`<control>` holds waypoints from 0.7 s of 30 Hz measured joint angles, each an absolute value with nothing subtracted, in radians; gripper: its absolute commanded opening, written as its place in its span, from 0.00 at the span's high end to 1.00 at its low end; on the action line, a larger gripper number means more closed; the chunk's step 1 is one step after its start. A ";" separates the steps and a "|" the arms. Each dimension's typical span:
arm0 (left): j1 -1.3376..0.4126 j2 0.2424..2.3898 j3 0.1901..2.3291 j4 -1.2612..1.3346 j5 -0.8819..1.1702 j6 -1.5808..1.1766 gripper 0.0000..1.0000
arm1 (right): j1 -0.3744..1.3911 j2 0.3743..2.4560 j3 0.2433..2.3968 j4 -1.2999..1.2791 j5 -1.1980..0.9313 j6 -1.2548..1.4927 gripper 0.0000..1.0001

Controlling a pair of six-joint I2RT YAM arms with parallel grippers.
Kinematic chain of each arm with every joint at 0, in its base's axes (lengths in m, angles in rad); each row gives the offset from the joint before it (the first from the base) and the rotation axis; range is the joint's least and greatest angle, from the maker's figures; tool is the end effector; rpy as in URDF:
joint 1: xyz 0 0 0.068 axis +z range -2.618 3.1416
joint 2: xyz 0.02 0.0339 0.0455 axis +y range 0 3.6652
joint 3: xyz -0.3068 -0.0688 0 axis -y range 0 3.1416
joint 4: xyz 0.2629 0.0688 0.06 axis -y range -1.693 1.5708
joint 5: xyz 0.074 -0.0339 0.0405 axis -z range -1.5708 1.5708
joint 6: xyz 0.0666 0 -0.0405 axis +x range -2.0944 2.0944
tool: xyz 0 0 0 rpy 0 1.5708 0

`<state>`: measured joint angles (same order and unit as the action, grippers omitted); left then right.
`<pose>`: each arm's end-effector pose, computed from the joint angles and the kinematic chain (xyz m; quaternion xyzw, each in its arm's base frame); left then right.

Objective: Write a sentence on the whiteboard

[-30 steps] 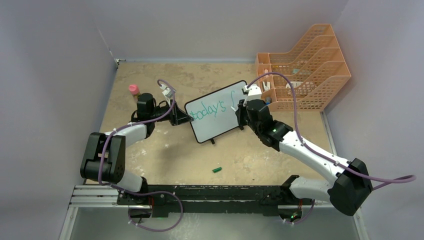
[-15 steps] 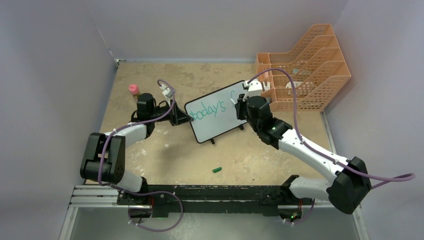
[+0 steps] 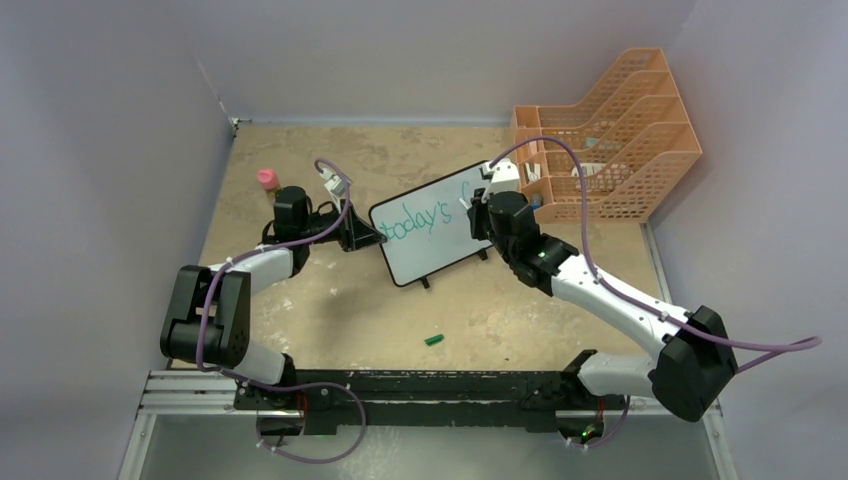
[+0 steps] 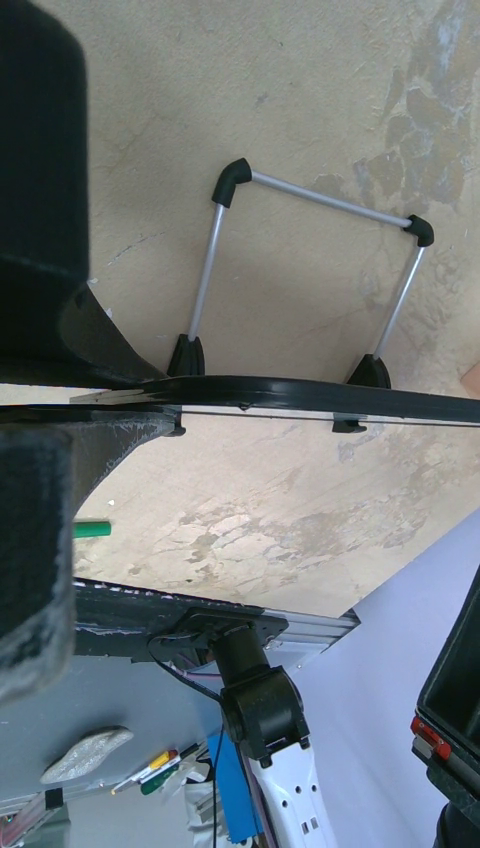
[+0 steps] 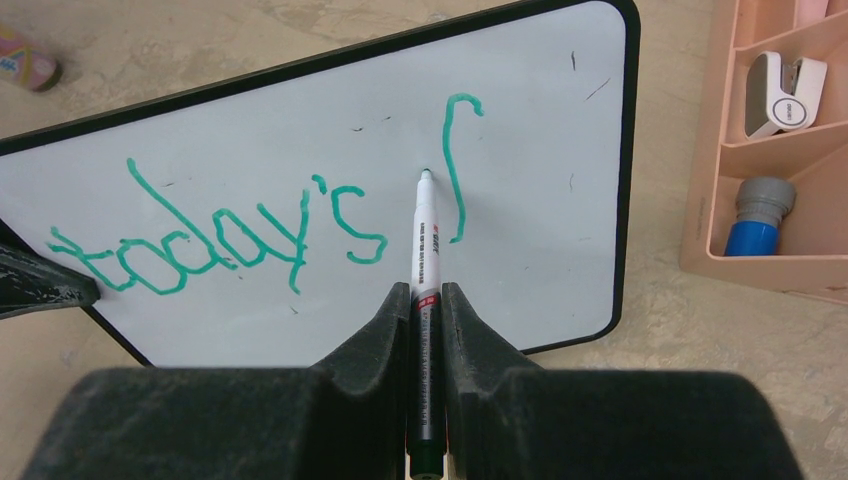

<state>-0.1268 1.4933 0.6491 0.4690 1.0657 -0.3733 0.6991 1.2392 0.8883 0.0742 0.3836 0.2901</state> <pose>0.3047 -0.0976 0.2238 0.1962 0.7417 -0.5268 0.3658 0.2596 0.1857 0.3325 -0.0465 0.7903 0.1470 0.5931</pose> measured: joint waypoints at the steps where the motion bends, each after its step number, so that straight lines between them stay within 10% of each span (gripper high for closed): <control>1: -0.127 1.494 0.649 0.469 1.066 -0.373 1.00 | 0.699 1.241 0.888 0.074 0.384 0.290 1.00; 21: -0.127 1.488 0.649 0.461 1.060 -0.372 1.00 | 0.685 1.245 0.888 0.092 0.429 0.286 1.00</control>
